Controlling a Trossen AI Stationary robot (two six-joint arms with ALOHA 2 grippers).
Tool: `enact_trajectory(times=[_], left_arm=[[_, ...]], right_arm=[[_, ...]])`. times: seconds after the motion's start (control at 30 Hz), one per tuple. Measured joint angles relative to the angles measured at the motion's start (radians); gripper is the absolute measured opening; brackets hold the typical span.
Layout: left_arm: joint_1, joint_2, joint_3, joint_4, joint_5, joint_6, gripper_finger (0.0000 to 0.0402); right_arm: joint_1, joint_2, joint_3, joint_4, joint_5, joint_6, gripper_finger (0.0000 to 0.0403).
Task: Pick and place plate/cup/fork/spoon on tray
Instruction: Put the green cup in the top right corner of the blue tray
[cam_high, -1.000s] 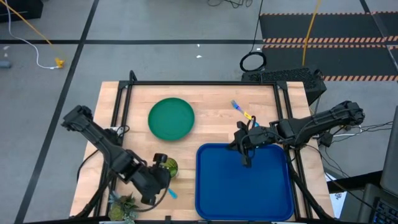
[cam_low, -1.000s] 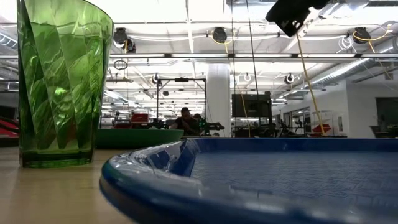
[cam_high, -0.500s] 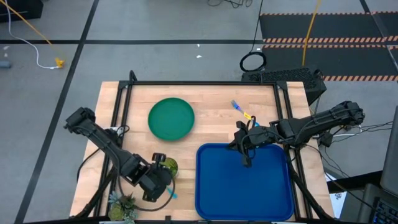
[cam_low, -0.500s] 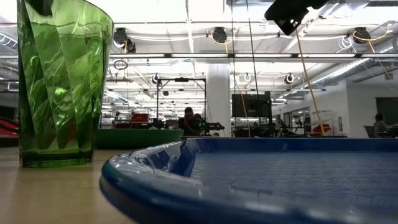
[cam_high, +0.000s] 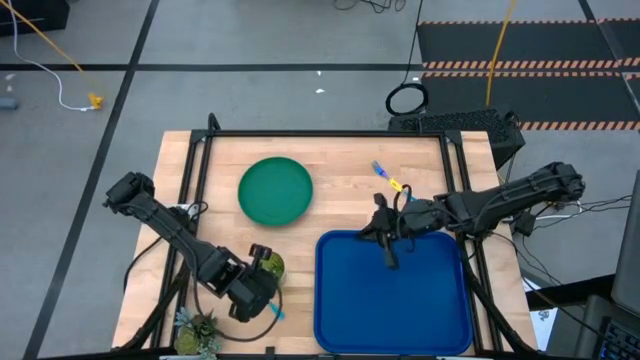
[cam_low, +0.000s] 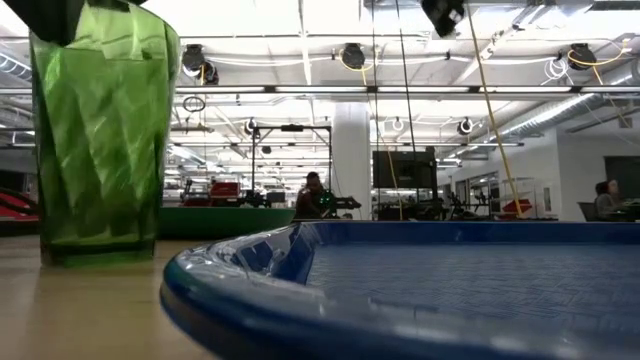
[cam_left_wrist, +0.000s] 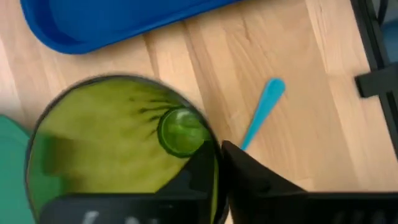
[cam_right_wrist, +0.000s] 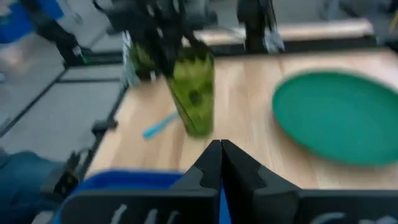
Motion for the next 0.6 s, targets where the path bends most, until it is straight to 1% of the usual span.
enact_trajectory(times=[0.07,0.17,0.23,0.33,0.43,0.6], left_arm=[[0.009,-0.002,0.000,-0.004,0.001,0.029,0.0012],[0.024,-0.010,0.000,-0.012,0.007,0.064,0.0020],[0.034,-0.010,0.000,-0.012,0.036,0.100,0.0023],[0.046,-0.012,0.016,-0.043,0.054,0.151,0.0013],[0.064,-0.014,0.039,-0.067,0.059,0.197,0.0009],[0.071,-0.014,0.089,-0.153,0.061,0.248,0.0022]], right_arm=[[0.014,0.031,0.000,0.092,-0.009,-0.062,0.0000],[0.026,0.103,0.037,0.170,-0.023,-0.130,0.0000],[0.030,0.170,0.097,0.163,0.001,-0.150,0.0000],[0.029,0.287,0.217,0.101,0.031,-0.206,0.0000],[0.028,0.399,0.332,0.059,0.034,-0.305,0.0000],[0.026,0.534,0.473,0.043,0.032,-0.443,0.0006]])
